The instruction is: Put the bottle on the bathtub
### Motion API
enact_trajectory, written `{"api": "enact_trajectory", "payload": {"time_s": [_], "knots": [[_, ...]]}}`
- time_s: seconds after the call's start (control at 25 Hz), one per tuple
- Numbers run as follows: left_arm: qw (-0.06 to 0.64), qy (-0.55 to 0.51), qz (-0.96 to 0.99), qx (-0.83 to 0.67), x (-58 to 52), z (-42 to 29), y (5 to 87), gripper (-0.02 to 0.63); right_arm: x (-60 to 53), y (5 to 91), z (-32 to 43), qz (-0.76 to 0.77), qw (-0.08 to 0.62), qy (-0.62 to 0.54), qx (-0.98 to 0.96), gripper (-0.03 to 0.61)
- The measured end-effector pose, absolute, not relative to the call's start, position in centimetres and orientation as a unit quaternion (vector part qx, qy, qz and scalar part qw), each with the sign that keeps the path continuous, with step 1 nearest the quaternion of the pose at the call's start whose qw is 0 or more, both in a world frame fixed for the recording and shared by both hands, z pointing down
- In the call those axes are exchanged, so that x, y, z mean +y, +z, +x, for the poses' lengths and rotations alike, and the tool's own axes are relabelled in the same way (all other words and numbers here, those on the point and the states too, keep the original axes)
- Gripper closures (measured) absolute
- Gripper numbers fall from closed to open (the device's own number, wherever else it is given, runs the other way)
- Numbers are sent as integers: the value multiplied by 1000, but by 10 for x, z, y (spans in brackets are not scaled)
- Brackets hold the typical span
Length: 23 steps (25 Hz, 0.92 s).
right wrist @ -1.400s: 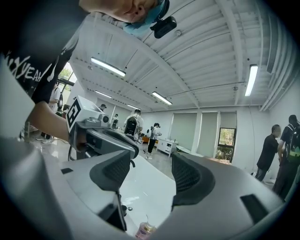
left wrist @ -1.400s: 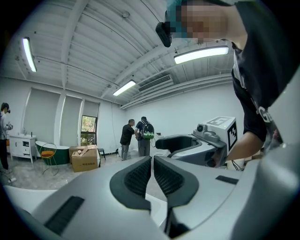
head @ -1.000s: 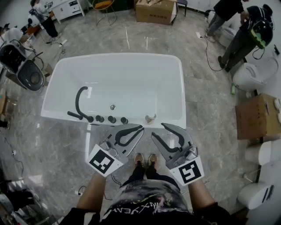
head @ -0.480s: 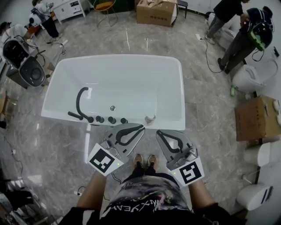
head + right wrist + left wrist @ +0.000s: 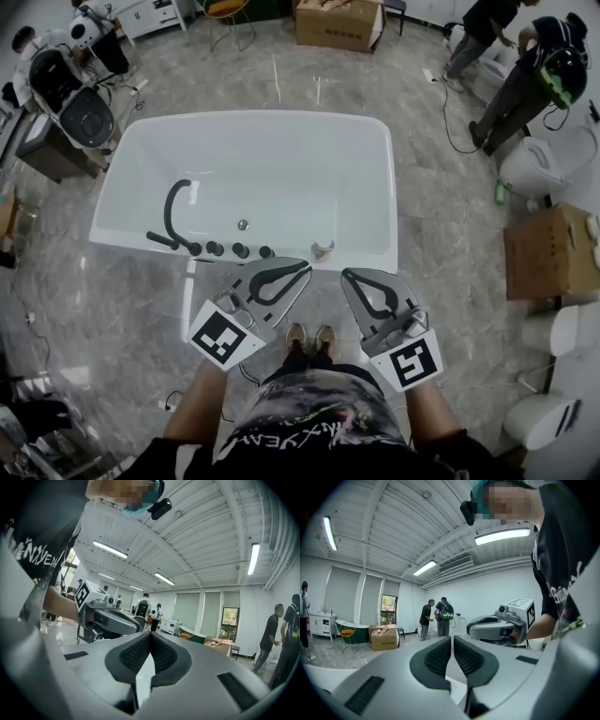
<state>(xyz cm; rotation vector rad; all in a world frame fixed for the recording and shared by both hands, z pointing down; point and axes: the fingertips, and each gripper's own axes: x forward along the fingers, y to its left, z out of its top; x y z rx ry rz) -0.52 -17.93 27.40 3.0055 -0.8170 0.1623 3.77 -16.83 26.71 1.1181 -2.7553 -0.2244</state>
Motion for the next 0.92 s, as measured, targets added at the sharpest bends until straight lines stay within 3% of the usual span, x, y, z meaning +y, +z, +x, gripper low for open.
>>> {"api": "enact_trajectory", "payload": {"time_s": [0.92], "knots": [[5,52,964,-262,-174,-11,270,578,-160,263,30,371,76,-73,-922,578]]}}
